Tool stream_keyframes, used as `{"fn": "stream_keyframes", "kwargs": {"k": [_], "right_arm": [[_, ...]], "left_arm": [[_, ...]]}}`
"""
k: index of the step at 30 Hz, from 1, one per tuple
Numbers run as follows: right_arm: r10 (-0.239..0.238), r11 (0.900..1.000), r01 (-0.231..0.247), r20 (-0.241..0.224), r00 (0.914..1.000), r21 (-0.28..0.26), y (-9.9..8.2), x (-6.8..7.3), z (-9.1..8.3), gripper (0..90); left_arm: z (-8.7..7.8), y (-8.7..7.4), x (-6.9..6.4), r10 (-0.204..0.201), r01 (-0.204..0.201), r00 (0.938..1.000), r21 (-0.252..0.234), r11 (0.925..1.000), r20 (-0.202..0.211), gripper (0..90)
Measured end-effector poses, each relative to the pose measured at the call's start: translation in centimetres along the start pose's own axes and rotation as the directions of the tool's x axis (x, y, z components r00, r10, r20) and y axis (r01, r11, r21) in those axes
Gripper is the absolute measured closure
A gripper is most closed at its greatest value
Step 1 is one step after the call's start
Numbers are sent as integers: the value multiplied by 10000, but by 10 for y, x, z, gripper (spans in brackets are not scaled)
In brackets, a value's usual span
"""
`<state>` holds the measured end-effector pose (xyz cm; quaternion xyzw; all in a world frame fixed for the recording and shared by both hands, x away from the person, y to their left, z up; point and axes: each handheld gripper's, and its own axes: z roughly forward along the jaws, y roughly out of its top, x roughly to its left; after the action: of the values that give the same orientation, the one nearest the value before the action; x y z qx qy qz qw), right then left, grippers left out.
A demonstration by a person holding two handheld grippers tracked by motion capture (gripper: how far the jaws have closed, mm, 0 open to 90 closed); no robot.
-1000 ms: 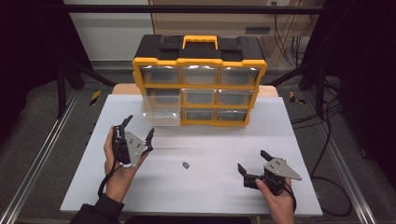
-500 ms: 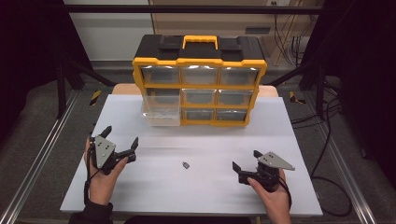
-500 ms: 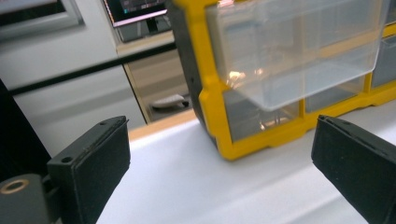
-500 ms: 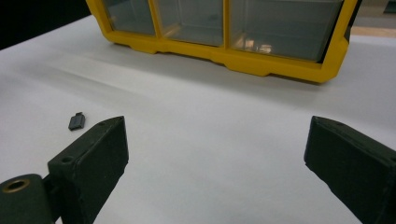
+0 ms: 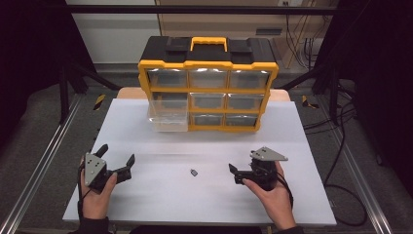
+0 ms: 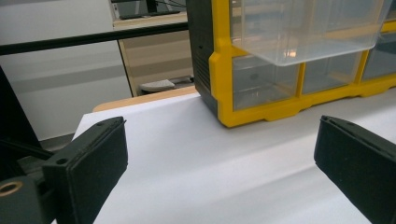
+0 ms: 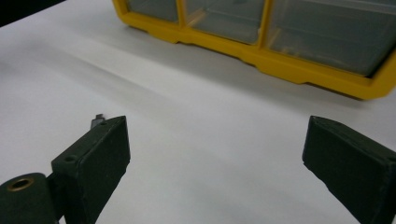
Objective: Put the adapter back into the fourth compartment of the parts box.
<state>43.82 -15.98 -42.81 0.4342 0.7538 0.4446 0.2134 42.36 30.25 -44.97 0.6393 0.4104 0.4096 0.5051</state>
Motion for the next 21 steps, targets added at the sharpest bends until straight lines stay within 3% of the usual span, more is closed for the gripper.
{"fn": "stream_keyframes", "kwargs": {"k": [4, 6, 21], "right_arm": [[-173, 9995, 179, -252, 9995, 244, 8, 8, 8, 84], [-311, 9974, 335, -392, 9987, 635, 15, 16, 18, 85], [-659, 9849, 797, -930, 9935, 1539, 32, 43, 44, 81]], "left_arm": [[-3, -5, 3, -121, 121, 9999, 33, 9999, 61, 22], [-2, -9, 6, -372, 372, 9993, 56, 9993, 7, 22], [1, -12, 3, -188, 183, 9995, 187, 9997, 238, 13]]}}
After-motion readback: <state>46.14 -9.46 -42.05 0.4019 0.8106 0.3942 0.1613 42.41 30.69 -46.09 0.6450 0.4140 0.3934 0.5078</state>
